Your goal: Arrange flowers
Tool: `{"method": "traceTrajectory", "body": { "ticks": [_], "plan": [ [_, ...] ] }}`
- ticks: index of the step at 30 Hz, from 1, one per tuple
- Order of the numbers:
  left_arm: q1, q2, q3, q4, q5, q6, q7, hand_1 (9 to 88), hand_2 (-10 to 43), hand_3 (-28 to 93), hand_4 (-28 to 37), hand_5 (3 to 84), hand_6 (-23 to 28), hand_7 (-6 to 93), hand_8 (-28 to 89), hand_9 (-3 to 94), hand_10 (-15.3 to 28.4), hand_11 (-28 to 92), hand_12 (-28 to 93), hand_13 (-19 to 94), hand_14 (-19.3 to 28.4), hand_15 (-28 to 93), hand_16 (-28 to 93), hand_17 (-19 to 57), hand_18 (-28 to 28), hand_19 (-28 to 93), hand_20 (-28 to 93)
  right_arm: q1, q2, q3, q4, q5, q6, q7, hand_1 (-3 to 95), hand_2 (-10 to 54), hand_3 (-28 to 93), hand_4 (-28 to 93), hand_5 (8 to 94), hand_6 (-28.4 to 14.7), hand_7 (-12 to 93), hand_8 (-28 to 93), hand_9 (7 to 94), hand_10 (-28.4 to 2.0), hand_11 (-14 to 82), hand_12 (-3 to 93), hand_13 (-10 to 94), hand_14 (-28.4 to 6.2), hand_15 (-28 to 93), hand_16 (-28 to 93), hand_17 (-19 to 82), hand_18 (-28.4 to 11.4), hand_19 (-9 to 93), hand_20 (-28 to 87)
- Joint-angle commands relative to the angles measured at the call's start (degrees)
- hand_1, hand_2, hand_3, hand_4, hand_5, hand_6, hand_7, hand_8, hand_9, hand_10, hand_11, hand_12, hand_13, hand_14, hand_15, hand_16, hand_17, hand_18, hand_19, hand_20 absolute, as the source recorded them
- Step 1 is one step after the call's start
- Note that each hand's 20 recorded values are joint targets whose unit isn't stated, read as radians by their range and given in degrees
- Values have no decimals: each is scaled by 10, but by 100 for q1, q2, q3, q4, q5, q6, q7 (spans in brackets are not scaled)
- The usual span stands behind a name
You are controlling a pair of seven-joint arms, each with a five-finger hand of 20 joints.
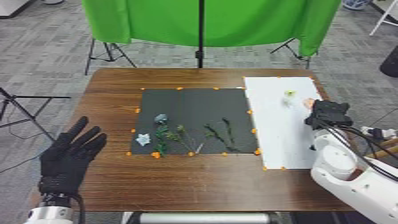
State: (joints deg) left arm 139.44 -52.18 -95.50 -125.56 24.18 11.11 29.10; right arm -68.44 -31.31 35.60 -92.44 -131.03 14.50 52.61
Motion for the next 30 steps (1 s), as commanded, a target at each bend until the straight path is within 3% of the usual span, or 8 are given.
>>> {"method": "traceTrajectory", "body": {
  "ticks": [1,7,12,17,22,25,27,30],
  "plan": [
    [70,56,-23,-22,-95,120,49,223,59,792,-283,371,80,113,-98,355,202,211,100,240,281,482,-89,-91,284,572,85,-353,76,411,-502,-419,589,-192,545,-95,629,-283,878,61,154,-6,904,-57,155,314,698,-49,697,178,232,-209,828,504],
    [162,167,-49,-60,-180,174,203,223,59,791,-282,371,81,112,-98,355,202,211,100,240,281,481,-89,-91,284,572,84,700,-452,-266,-1091,-357,794,-893,532,-95,659,-283,882,54,152,0,905,-60,182,317,697,-52,704,184,231,-210,832,504],
    [169,188,-40,-74,-176,182,243,223,59,791,-282,372,81,112,-97,355,202,212,100,240,281,482,-88,-91,284,572,84,1841,-1469,-1392,-1028,-43,777,-1562,525,-95,672,-283,879,50,150,3,897,-62,188,322,685,-54,709,193,224,-209,830,504],
    [59,165,-16,-63,-106,149,127,223,60,790,-282,371,81,112,-97,354,202,212,101,240,281,483,-89,-91,284,572,84,2117,-2353,-1862,-719,-142,536,-2101,521,-95,671,-283,876,51,149,3,889,-63,196,322,682,-56,710,194,221,-209,827,504],
    [21,201,21,-54,-133,174,144,223,60,791,-282,371,80,114,-98,354,203,212,100,240,281,482,-89,-91,284,573,84,2125,-2830,-2082,-463,-124,279,-2361,517,-95,673,-283,874,54,150,1,886,-63,204,322,678,-57,713,193,217,-210,824,505],
    [14,137,-32,-49,-74,139,27,223,60,791,-282,372,81,113,-98,355,202,213,100,240,281,482,-89,-91,284,573,84,2123,-2973,-2226,-335,-127,169,-2358,513,-95,675,-283,872,57,151,-1,883,-63,213,320,675,-57,714,193,212,-210,820,505],
    [17,210,1,-44,-138,174,107,223,60,791,-282,372,82,113,-98,355,202,212,100,240,281,482,-90,-91,284,573,83,2065,-3037,-2255,-306,-36,47,-2365,510,-95,675,-283,870,58,151,-2,879,-64,217,319,674,-57,714,192,210,-210,817,506],
    [-54,96,-24,-25,-25,102,-44,223,60,791,-283,373,82,112,-98,355,202,213,100,240,281,483,-89,-91,284,573,83,2042,-3083,-2377,-225,-155,-77,-2306,509,-95,672,-283,866,59,151,-5,874,-64,226,313,670,-60,716,193,206,-210,814,508]
  ]
}}
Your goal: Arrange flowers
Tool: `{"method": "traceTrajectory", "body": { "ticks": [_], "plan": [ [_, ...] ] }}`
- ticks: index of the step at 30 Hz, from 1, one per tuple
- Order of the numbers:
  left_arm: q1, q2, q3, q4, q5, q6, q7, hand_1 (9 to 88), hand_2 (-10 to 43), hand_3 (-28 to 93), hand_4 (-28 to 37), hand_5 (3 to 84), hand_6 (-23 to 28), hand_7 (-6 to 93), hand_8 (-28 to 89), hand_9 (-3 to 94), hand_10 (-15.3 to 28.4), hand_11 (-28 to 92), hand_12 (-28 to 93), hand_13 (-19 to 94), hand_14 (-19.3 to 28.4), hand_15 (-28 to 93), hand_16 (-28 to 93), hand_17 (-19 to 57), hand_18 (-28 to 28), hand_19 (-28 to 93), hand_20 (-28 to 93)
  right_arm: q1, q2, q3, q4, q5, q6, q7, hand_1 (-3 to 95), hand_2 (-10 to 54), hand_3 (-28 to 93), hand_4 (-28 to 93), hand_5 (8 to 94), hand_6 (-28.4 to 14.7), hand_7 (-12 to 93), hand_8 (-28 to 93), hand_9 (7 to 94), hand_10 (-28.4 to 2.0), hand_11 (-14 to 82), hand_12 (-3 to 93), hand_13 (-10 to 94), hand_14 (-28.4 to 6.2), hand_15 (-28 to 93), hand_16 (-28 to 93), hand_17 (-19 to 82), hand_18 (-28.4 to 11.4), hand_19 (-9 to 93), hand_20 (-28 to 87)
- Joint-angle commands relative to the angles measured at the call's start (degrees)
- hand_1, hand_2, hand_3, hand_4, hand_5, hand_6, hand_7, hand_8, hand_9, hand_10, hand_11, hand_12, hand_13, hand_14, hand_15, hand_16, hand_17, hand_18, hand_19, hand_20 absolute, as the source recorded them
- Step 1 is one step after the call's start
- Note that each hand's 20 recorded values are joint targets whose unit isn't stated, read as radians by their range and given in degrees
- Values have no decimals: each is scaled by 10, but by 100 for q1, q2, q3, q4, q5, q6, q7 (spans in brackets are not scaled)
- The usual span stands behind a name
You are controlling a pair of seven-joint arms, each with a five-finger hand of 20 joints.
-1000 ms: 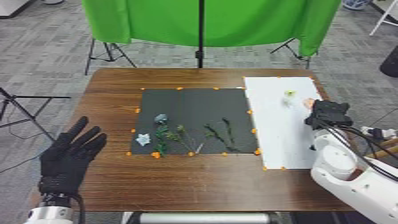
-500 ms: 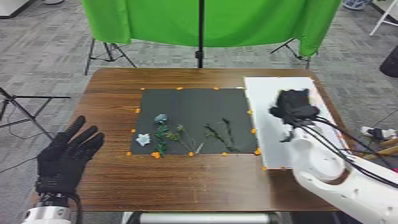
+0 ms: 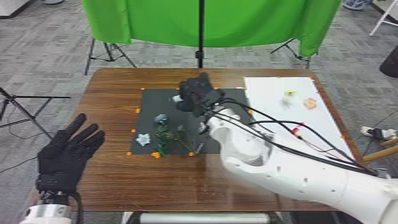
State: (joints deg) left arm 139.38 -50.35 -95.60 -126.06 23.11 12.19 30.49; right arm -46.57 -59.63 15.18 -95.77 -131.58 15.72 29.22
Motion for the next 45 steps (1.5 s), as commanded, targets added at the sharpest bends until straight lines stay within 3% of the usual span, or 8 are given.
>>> {"method": "traceTrajectory", "body": {
  "ticks": [1,12,17,21,23,28,37,45],
  "plan": [
    [-55,-117,-18,27,95,-28,-204,223,60,791,-283,373,82,113,-97,355,202,213,100,240,281,483,-89,-91,284,573,83,-174,-278,-333,127,-89,-284,66,509,-95,672,-283,866,59,151,-6,872,-64,228,312,669,-59,716,192,206,-210,813,508],
    [-206,-369,-99,67,322,-182,-511,223,60,792,-283,374,84,109,-96,355,203,212,100,240,281,483,-90,-91,284,573,84,-151,-334,-482,252,-339,-657,142,470,-95,674,-283,804,54,151,-22,813,-76,283,266,640,-68,727,182,185,-212,798,521],
    [-182,-382,-107,72,314,-194,-511,224,60,792,-283,375,84,109,-96,355,202,212,100,241,281,483,-89,-91,284,574,83,-141,-314,-491,194,-463,-673,77,435,-95,700,-283,775,50,155,-30,798,-84,322,236,640,-69,732,175,187,-213,803,528],
    [-218,-591,-178,79,477,-301,-714,224,60,791,-283,375,84,109,-96,355,202,212,100,240,281,484,-89,-91,284,574,83,-155,-329,-471,173,-491,-770,116,401,-95,731,-283,752,51,157,-48,782,-91,353,202,635,-73,735,177,184,-214,803,534],
    [-195,-480,-135,76,382,-248,-615,223,60,792,-282,375,84,109,-96,355,202,212,100,240,281,483,-90,-91,284,574,83,-184,-316,-433,152,-527,-838,109,393,-95,744,-283,744,51,154,-57,778,-92,358,195,630,-75,738,178,183,-215,803,535],
    [-112,-549,-174,42,425,-243,-639,224,61,793,-282,375,84,110,-96,355,202,212,100,240,281,483,-89,-91,284,574,83,-164,-193,-390,41,-473,-831,163,382,-95,764,-283,724,50,158,-105,769,-94,368,185,626,-78,743,176,180,-217,803,540],
    [58,-251,-63,10,187,-76,-224,225,60,794,-281,376,85,109,-96,356,203,212,100,240,281,483,-90,-91,284,574,81,-132,556,560,-524,464,-650,379,350,-95,776,-283,679,34,162,-135,725,-107,341,170,593,-94,743,170,164,-223,795,543],
    [39,-340,-73,9,274,-137,-359,224,60,794,-281,376,85,110,-96,355,203,213,100,240,281,484,-89,-92,284,573,81,-67,1722,928,-372,826,-558,994,340,-95,775,-283,653,27,156,-134,681,-113,290,155,570,-103,723,152,152,-227,779,541]
  ]
}}
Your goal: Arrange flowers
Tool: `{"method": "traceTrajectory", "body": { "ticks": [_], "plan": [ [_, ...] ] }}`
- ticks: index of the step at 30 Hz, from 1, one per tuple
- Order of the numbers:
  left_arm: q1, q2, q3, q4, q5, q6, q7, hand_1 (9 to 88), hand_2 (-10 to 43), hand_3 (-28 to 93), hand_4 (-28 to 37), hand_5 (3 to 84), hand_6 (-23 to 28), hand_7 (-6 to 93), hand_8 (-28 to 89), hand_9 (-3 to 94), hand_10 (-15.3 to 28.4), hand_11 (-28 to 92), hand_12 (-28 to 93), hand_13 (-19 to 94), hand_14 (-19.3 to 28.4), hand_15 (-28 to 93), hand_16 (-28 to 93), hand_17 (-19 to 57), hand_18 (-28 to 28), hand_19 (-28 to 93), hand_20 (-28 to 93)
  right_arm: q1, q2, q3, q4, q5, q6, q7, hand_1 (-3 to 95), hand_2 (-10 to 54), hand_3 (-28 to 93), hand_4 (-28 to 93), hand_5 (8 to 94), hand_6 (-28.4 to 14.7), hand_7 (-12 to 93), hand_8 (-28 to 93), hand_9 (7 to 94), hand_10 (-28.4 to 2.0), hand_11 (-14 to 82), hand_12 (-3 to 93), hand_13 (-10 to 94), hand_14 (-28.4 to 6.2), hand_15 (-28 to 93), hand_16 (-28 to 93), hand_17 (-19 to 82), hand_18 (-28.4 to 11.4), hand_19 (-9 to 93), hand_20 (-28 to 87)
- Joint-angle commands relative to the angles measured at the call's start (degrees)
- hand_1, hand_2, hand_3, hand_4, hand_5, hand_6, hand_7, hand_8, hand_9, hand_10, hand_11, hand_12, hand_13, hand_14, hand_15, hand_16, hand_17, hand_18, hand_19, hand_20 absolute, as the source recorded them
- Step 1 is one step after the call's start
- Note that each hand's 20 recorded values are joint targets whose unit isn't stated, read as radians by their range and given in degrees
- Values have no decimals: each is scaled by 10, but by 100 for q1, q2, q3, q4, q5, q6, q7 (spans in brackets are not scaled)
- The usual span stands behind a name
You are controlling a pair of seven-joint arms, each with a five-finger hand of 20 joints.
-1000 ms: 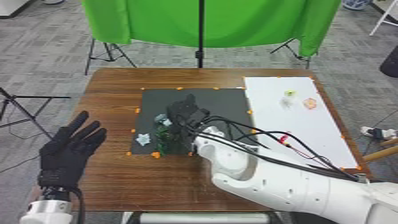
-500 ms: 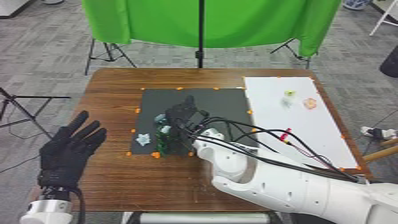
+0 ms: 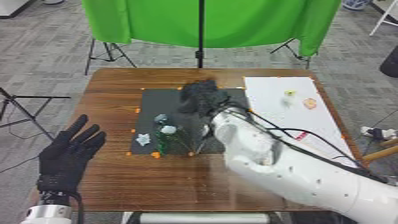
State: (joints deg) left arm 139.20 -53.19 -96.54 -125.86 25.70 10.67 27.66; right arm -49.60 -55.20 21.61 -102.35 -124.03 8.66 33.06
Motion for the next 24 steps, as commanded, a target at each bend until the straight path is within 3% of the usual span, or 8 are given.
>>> {"method": "traceTrajectory", "body": {
  "ticks": [1,3,8,15,16,17,18,24],
  "plan": [
    [74,-49,21,-24,-15,42,-38,225,60,794,-281,376,85,110,-96,355,203,213,100,240,281,484,-89,-92,284,573,81,248,1395,280,355,103,117,694,339,-95,777,-283,648,27,155,-134,674,-113,286,154,568,-104,722,150,152,-226,779,540],
    [82,-63,12,-21,0,36,-41,225,60,794,-282,376,85,110,-96,355,203,213,100,239,281,484,-89,-91,284,573,81,243,1604,256,497,132,76,866,338,-95,779,-283,639,25,156,-133,661,-117,274,151,564,-106,721,144,152,-227,778,539],
    [110,178,101,-21,-161,132,179,224,60,794,-282,376,85,110,-96,356,203,214,100,239,281,483,-90,-91,284,574,81,218,1915,218,851,74,-157,1119,343,-95,770,-283,630,27,159,-134,648,-118,260,147,557,-110,719,137,153,-229,780,537],
    [112,370,202,-22,-334,231,402,223,59,795,-281,376,85,110,-96,355,203,213,100,239,281,483,-89,-91,284,573,80,350,1841,40,1303,223,-409,1380,344,-95,772,-283,628,29,162,-136,644,-118,252,147,557,-110,721,132,158,-230,783,536],
    [98,352,197,-22,-321,224,370,224,59,794,-281,376,85,110,-96,355,203,213,100,239,281,483,-89,-91,284,573,80,332,1812,45,1354,268,-452,1398,344,-95,772,-283,628,29,163,-136,643,-118,251,146,557,-110,721,131,158,-229,784,535],
    [109,415,228,-21,-368,250,463,224,59,793,-281,376,85,110,-96,355,203,213,100,239,281,483,-89,-91,284,573,80,336,1752,49,1425,275,-488,1382,345,-95,772,-283,627,30,163,-136,643,-118,250,146,557,-110,721,131,158,-229,784,535],
    [91,362,205,-16,-331,226,381,224,59,794,-281,377,85,111,-96,355,203,213,100,239,281,482,-89,-91,284,573,80,287,1722,79,1468,267,-523,1382,345,-95,772,-283,627,31,164,-137,642,-118,249,146,557,-110,721,131,158,-229,784,534],
    [75,355,230,-5,-345,226,426,224,59,794,-282,377,85,109,-96,355,203,213,100,239,280,482,-89,-91,284,574,81,275,1449,40,1767,266,-639,1506,341,-95,775,-283,627,34,167,-139,643,-117,247,147,558,-109,721,128,158,-230,785,533]
  ]
}}
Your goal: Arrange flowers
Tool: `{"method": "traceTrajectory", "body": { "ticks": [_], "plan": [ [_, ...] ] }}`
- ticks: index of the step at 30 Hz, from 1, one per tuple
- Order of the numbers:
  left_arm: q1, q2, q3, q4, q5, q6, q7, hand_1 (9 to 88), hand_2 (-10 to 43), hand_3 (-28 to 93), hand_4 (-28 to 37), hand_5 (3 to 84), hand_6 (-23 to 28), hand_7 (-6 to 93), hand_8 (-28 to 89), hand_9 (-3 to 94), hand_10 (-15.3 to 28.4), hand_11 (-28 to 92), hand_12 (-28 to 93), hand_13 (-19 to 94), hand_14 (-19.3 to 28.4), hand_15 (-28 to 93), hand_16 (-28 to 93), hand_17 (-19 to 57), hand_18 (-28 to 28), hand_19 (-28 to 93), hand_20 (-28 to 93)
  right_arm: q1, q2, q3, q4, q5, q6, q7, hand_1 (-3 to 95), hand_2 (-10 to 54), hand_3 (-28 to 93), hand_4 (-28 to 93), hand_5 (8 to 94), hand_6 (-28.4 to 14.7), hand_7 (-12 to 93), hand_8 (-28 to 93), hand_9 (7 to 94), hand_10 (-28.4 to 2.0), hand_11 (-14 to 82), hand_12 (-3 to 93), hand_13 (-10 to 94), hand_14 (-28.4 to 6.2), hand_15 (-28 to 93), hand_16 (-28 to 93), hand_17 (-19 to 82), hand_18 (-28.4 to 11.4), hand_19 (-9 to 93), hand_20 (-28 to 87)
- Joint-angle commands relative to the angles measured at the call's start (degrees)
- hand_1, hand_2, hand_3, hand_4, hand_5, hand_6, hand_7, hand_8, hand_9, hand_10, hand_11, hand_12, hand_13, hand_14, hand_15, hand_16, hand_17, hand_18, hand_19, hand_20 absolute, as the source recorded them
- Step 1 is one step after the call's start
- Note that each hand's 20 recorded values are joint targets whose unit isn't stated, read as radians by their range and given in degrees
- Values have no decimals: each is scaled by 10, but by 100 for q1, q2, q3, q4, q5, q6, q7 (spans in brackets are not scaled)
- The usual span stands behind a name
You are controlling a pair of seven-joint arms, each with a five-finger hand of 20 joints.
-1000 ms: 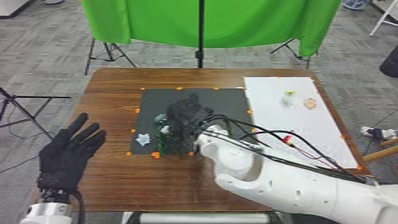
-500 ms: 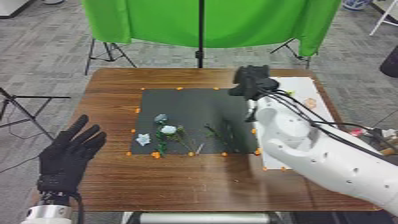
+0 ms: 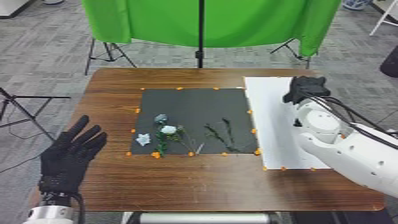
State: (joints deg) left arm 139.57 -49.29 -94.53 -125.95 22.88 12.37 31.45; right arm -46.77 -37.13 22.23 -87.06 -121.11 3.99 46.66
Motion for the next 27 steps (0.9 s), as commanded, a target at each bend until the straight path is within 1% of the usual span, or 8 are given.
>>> {"method": "traceTrajectory", "body": {
  "ticks": [1,5,9,12,16,20,23,27],
  "plan": [
    [39,10,42,3,-82,72,90,224,58,795,-282,376,85,110,-96,356,203,213,100,239,280,482,-89,-91,284,574,80,10,-376,-61,266,-67,-185,134,340,-95,775,-283,627,34,167,-139,643,-117,246,146,558,-109,721,128,158,-230,785,533],
    [30,94,70,17,-160,103,147,225,59,794,-282,376,85,109,-96,355,203,213,100,239,281,483,-89,-91,284,574,80,41,-435,-176,317,-48,-225,114,339,-95,774,-283,630,36,169,-140,647,-116,247,147,559,-108,720,128,158,-229,785,533],
    [-10,-26,68,30,-72,47,36,224,60,794,-281,377,86,109,-95,355,203,213,100,239,281,483,-89,-92,284,574,80,66,-544,-369,454,-239,-248,104,356,-95,770,-283,656,49,173,-143,669,-111,252,148,574,-100,718,127,162,-228,784,532],
    [-33,-99,44,20,-4,20,-32,224,59,794,-281,377,86,110,-96,355,203,213,100,239,281,482,-89,-92,284,574,80,70,-607,-513,557,-351,-86,157,429,-95,703,-283,726,54,169,-79,739,-88,256,168,613,-82,706,142,180,-222,792,522],
    [-77,-214,-12,28,83,-12,-142,224,59,795,-281,377,86,109,-96,355,203,213,100,239,281,483,-89,-92,284,574,79,81,-558,-625,603,-531,243,182,549,-95,615,-282,857,62,158,-16,890,-51,138,312,678,-55,696,175,217,-208,818,506],
    [42,-143,-21,-14,18,39,-37,225,60,794,-281,376,85,109,-95,355,203,213,100,240,281,482,-89,-92,283,573,79,20,-431,-454,323,-538,560,103,570,-95,602,-283,875,61,156,-10,914,-52,153,324,694,-48,701,182,227,-206,827,504],
    [77,-171,-69,-31,34,44,-94,225,60,794,-281,376,85,109,-96,355,203,213,100,239,281,483,-89,-92,283,574,79,-18,-353,-298,-73,-624,910,-92,562,-95,617,-283,879,62,154,-8,918,-53,163,321,696,-49,703,183,228,-205,830,503],
    [110,-105,-62,-38,-15,68,-30,224,59,795,-281,376,85,110,-96,355,203,213,100,240,281,482,-90,-92,283,574,79,-94,-415,-93,-713,-527,1172,-526,552,-95,637,-283,881,60,153,-5,918,-57,174,318,697,-50,703,188,228,-206,832,502]
  ]
}}
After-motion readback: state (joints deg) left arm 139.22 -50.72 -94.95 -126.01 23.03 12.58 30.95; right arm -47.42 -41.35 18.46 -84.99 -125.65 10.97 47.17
